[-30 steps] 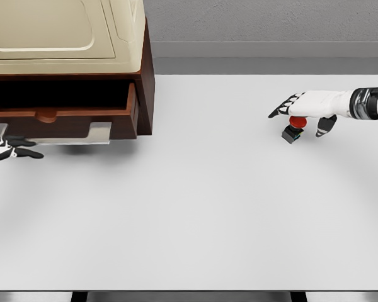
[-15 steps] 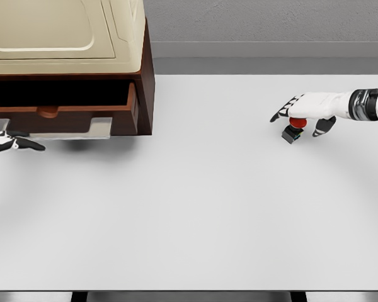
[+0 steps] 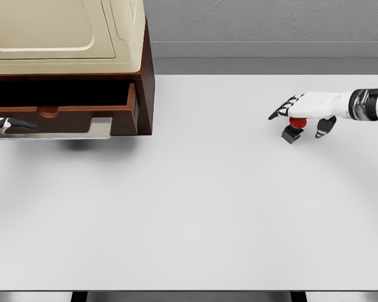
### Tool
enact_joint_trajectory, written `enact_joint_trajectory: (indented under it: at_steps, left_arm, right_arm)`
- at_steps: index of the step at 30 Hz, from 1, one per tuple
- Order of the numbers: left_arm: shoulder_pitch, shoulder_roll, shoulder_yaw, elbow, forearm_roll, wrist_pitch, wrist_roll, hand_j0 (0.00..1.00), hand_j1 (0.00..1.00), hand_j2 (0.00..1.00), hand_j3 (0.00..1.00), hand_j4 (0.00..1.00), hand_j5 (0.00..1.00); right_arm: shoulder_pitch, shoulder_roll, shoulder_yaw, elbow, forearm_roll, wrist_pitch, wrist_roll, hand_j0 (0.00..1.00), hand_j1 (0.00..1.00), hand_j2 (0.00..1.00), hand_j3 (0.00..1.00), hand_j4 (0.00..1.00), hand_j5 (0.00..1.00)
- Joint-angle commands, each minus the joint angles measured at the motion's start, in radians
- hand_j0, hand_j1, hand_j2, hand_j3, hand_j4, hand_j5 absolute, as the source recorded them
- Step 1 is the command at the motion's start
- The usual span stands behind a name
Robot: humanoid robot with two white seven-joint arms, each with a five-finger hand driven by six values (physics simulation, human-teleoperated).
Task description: Open the cabinet drawer with left arm, and place a switch into the drawer with right arm
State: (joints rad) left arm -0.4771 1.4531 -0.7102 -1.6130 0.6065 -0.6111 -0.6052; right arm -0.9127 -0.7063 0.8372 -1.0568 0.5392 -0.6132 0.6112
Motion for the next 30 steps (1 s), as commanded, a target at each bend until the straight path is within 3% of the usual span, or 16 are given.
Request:
enact_joint_trajectory:
  at_steps: [1,30]
  left_arm:
    - [0.0,-0.036,0.006,-0.012,0.003,0.014,-0.006,1.0,1.0,1.0,1.0,1.0,1.0]
    - [-0.003,-0.076,0.014,0.022,-0.019,0.114,-0.006,1.0,1.0,1.0,1.0,1.0,1.0]
  right_arm:
    - [-0.002,-0.001,-0.001,-0.002,-0.004,0.002,0.0,1.0,1.0,1.0,1.0,1.0,1.0]
    - [0.0,-0.002,0.0,-0.003,-0.004,0.002,0.0,1.0,1.0,1.0,1.0,1.0,1.0]
